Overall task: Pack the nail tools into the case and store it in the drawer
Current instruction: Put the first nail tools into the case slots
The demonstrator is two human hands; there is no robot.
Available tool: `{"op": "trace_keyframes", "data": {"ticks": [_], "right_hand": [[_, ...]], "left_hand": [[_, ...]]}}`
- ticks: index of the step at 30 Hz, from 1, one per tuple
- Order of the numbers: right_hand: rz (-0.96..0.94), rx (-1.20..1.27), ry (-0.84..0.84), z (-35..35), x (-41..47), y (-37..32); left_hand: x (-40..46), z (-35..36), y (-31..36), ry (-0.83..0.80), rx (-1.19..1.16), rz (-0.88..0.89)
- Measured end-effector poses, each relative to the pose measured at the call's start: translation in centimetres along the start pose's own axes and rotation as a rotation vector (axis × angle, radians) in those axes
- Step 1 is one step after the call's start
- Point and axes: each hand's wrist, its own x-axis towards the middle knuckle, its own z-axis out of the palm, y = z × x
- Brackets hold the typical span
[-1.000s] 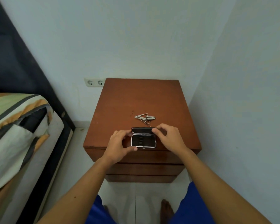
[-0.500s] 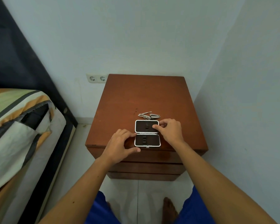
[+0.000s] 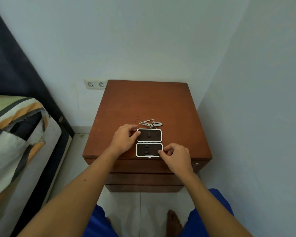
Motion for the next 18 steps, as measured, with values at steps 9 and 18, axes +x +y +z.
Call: {"op": "trace_keyframes", "data": {"ticks": [9,18], "right_hand": [[0.027,-0.012,0.006,-0.4,0.8,-0.2],[0.001,-0.036,-0.058,-0.4,5.0,-1.5]], "left_hand": [[-3.1,-1.5,-0.3,-0.004,-0.091,-0.071],[-7.0,-2.4,-1.6,-0.209,-0.083,-0.108]]}}
